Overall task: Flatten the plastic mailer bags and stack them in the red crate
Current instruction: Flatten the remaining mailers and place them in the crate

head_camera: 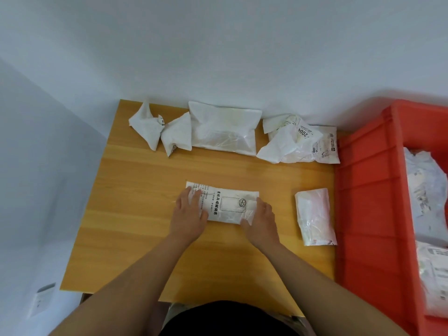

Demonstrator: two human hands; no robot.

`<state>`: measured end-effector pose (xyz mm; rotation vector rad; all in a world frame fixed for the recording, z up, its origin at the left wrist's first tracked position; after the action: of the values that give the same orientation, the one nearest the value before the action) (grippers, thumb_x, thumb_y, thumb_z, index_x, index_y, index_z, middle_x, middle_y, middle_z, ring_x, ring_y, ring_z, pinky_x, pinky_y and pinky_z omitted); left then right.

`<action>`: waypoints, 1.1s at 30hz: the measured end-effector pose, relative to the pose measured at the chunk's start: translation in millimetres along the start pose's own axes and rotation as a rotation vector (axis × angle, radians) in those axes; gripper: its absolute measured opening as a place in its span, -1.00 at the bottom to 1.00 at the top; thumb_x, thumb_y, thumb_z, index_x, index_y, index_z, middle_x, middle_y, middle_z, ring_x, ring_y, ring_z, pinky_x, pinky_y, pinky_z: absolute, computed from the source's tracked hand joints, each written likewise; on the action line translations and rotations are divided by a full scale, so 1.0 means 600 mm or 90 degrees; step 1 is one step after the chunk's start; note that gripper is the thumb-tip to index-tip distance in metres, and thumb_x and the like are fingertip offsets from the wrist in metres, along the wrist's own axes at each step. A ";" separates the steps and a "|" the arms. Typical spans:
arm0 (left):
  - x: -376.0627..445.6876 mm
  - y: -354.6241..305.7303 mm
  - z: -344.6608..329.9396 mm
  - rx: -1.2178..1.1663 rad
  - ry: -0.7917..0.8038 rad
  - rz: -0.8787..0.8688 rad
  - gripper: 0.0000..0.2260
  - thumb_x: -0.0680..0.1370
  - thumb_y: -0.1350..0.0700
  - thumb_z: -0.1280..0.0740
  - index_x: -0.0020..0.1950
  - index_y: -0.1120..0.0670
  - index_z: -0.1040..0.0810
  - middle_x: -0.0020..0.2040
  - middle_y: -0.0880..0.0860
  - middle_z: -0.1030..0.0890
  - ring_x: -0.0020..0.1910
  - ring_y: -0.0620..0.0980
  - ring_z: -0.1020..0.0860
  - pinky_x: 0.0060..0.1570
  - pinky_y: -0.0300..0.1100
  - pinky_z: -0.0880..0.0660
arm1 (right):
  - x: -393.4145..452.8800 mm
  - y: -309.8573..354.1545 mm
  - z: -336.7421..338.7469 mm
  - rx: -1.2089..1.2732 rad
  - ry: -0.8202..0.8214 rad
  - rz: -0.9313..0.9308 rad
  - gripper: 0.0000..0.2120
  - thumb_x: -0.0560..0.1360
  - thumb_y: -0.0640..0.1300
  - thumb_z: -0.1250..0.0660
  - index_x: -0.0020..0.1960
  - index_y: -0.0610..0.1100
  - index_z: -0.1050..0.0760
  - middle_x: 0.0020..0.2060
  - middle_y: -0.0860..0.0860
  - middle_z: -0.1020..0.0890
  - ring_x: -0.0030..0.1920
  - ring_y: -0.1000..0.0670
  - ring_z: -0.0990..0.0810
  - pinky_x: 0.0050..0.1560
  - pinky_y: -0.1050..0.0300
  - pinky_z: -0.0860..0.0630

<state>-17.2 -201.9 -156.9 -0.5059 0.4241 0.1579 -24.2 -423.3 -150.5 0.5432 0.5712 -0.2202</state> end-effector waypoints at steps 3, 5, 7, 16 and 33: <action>0.010 -0.015 -0.002 0.051 -0.033 -0.073 -0.48 0.64 -0.05 -0.15 0.57 0.09 -0.21 0.60 0.14 -0.11 0.59 0.17 -0.01 0.52 0.09 -0.09 | 0.012 0.028 -0.003 -0.149 -0.007 0.118 -0.15 0.53 0.22 -0.28 0.61 -0.08 0.08 0.59 -0.11 0.05 0.58 -0.16 0.07 0.53 -0.13 -0.04; 0.023 -0.026 0.000 0.089 -0.055 -0.143 -0.44 0.62 -0.16 -0.06 0.55 0.10 -0.26 0.58 0.13 -0.19 0.58 0.17 -0.08 0.51 0.11 -0.09 | 0.025 0.046 -0.017 -0.216 0.015 0.215 -0.07 0.49 0.33 -0.27 0.62 -0.05 0.13 0.60 -0.08 0.13 0.59 -0.15 0.18 0.55 -0.17 0.10; 0.037 -0.034 -0.009 0.157 -0.032 -0.224 -0.40 0.61 -0.24 -0.01 0.56 0.06 -0.25 0.59 0.09 -0.18 0.58 0.14 -0.07 0.53 0.03 0.02 | 0.038 0.054 -0.035 -0.273 0.058 0.282 -0.02 0.47 0.39 -0.25 0.62 0.00 0.19 0.61 -0.04 0.20 0.59 -0.13 0.26 0.53 -0.20 0.20; 0.069 0.000 -0.045 0.304 0.069 -0.332 -0.31 0.60 -0.37 0.11 0.50 0.05 -0.36 0.38 0.12 -0.49 0.41 0.15 -0.39 0.40 0.04 -0.26 | 0.087 0.040 -0.079 -0.307 0.137 0.355 -0.15 0.47 0.39 0.09 0.62 0.01 0.22 0.54 0.05 0.36 0.55 -0.04 0.41 0.55 -0.10 0.31; 0.071 -0.007 -0.087 0.298 -0.071 -0.466 -0.31 0.61 -0.32 -0.03 0.52 0.17 -0.29 0.52 0.15 -0.32 0.53 0.14 -0.24 0.48 0.14 -0.15 | 0.111 0.047 -0.093 -0.278 -0.067 0.537 -0.11 0.51 0.43 -0.14 0.55 -0.24 -0.24 0.56 -0.12 -0.22 0.58 -0.09 -0.13 0.54 -0.10 -0.10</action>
<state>3.6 -229.7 -214.6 -0.1647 0.1368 -0.6066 15.0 -372.8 -215.5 0.3060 0.2364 0.6609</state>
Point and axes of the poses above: each hand's wrist, its own x-axis towards the middle knuckle, its own z-axis out of the back of the hand, y = z × x, the point moved 6 cm from there along x, towards the middle knuckle
